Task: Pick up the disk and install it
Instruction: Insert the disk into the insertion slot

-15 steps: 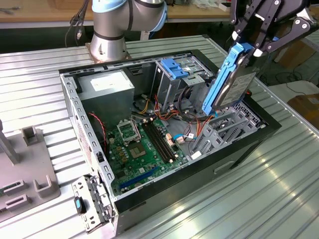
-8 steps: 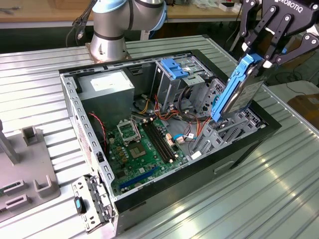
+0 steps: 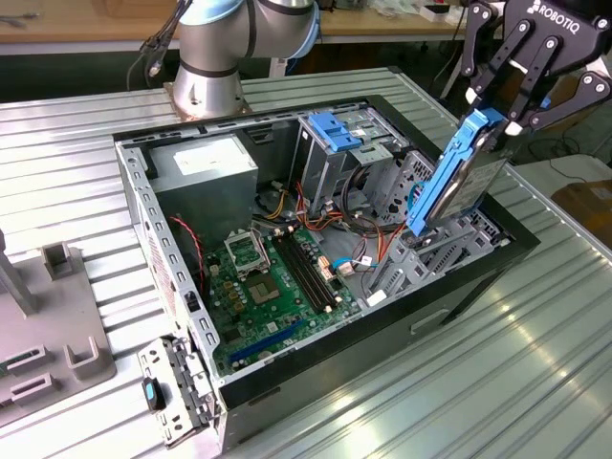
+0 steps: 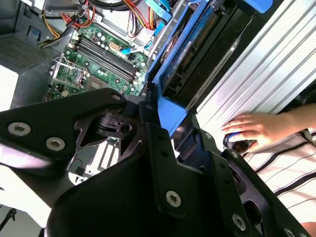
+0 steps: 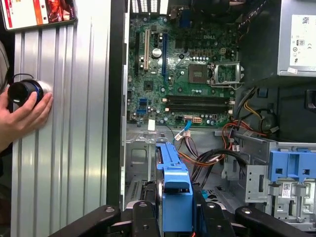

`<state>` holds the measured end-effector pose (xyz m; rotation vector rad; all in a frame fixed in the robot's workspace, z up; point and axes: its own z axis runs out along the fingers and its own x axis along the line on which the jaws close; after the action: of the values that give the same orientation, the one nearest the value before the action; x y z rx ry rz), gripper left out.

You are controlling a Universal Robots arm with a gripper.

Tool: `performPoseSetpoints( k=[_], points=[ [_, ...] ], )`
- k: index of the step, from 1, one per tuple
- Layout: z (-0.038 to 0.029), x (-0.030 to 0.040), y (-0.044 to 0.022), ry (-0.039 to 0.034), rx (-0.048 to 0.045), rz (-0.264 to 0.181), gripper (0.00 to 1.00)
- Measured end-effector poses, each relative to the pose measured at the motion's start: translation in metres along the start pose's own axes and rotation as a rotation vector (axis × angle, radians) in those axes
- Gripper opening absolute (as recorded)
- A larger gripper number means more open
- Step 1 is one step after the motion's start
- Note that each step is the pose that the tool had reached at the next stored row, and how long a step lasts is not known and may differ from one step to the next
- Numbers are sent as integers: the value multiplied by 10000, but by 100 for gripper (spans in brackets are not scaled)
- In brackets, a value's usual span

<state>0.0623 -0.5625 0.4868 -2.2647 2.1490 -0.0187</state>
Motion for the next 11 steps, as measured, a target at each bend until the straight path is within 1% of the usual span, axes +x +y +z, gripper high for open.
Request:
performPoseSetpoints(
  k=[2,3,6,8,11],
  points=[
    [36,1,1,1,0,0,36],
    [72,0,-1,1,0,0,36],
    [94,1,-13,3,0,-1,36],
    [136,2,-22,5,-1,2,36],
    [168,17,-22,25,-2,12,36]
  ],
)
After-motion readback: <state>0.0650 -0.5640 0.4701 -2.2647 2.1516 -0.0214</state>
